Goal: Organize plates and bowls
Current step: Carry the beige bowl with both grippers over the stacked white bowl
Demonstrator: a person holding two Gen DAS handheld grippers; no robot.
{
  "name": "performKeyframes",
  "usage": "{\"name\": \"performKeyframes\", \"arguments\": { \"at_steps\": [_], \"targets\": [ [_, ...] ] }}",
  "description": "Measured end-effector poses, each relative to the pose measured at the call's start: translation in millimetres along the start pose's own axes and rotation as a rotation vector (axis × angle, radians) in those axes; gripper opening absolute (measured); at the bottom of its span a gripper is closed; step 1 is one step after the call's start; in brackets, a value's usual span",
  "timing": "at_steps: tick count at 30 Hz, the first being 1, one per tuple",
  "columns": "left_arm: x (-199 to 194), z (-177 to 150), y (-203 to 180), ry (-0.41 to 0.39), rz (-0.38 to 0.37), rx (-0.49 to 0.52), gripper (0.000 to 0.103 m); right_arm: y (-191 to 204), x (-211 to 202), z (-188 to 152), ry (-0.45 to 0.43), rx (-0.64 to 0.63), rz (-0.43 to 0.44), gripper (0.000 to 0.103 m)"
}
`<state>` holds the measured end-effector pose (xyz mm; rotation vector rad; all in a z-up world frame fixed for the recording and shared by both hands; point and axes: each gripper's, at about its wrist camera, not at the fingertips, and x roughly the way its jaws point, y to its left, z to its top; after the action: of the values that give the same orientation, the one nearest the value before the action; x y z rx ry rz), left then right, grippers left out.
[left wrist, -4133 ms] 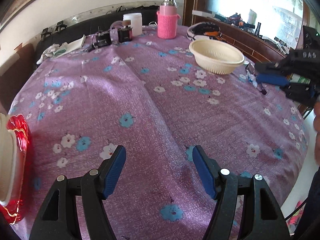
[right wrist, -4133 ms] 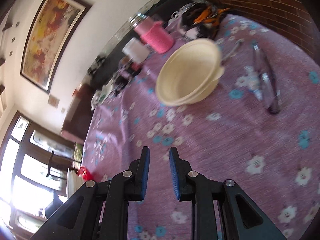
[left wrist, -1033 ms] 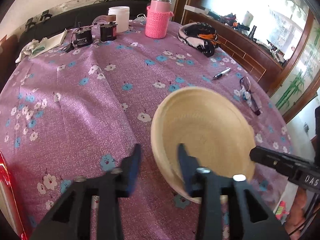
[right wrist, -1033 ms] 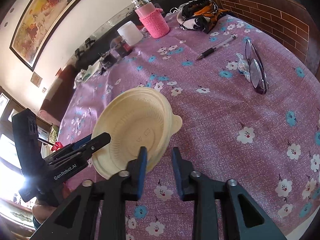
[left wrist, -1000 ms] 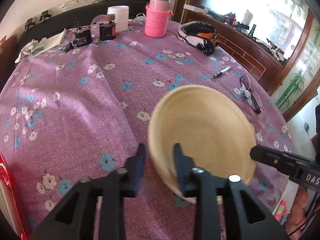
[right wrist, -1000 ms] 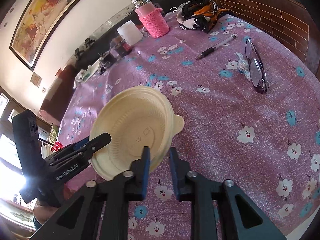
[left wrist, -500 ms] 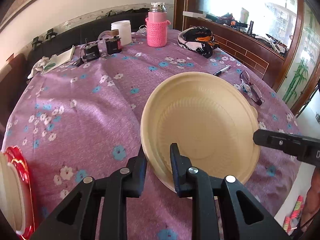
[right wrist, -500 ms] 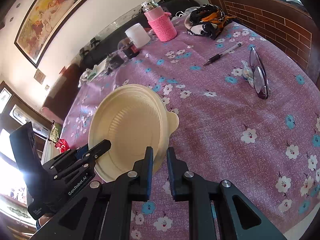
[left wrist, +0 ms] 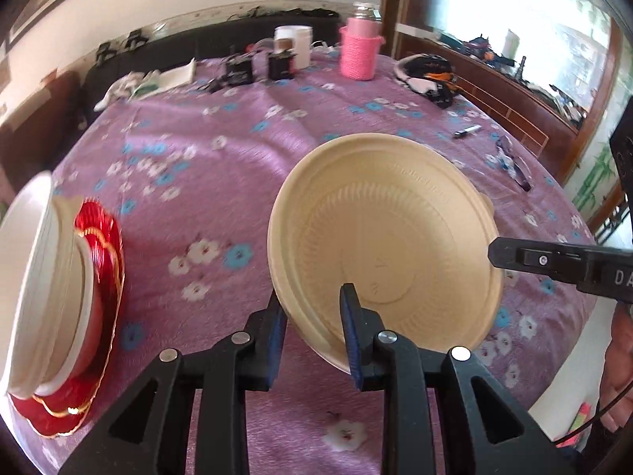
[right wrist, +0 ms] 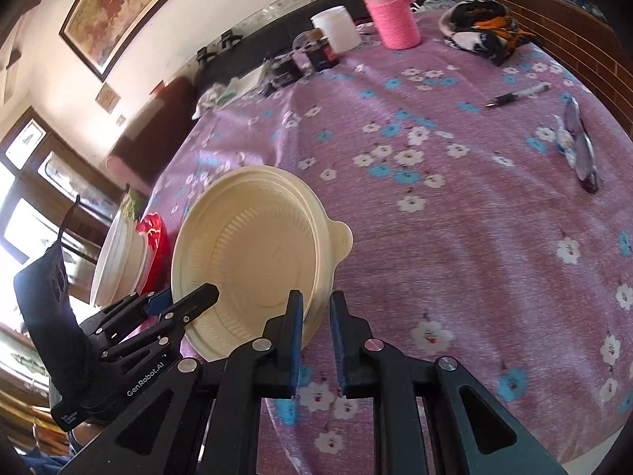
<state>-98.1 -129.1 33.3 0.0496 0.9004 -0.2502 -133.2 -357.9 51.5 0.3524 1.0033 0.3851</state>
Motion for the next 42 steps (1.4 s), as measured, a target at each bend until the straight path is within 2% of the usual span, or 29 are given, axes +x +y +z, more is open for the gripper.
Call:
{"name": "performKeyframes", "arguments": {
  "at_steps": [3,6,11,18,20,24,42],
  "targets": [
    [5.4,-1.7,5.0,-0.002,0.007,-0.014,0.027,7.8,5.9,1.3,-0.019,-0.020,-0.023,0.016],
    [6.8,-2.8,5.5,-0.015,0.007,-0.011,0.029,14.7,6.0,-1.5,-0.038,-0.059,-0.063,0.021],
    [0.1,-4.6,2.2,-0.068,0.029,0.011,0.046,12.6,6.0,-4.7,-0.036,-0.062,-0.071,0.026],
    [-3.6,-7.3,-1.6,-0.111,0.070,0.045,0.045,15.8,17.2,-11.2,-0.008,-0.046,-0.046,0.026],
    [-4.5,-7.8,-4.4,-0.118,0.066,0.054,0.041,15.1,18.9,-12.5,-0.015,-0.031,-0.047,0.023],
    [-7.5,-7.1,-9.1,-0.136,0.095,0.075,0.041,16.6,14.6,-11.3,-0.026,-0.029,-0.039,0.021],
    [-16.0,-6.8,-6.7,-0.157,0.110,0.072,0.041,23.8,8.3,-10.8,-0.037,-0.038,-0.030,0.021]
  ]
}}
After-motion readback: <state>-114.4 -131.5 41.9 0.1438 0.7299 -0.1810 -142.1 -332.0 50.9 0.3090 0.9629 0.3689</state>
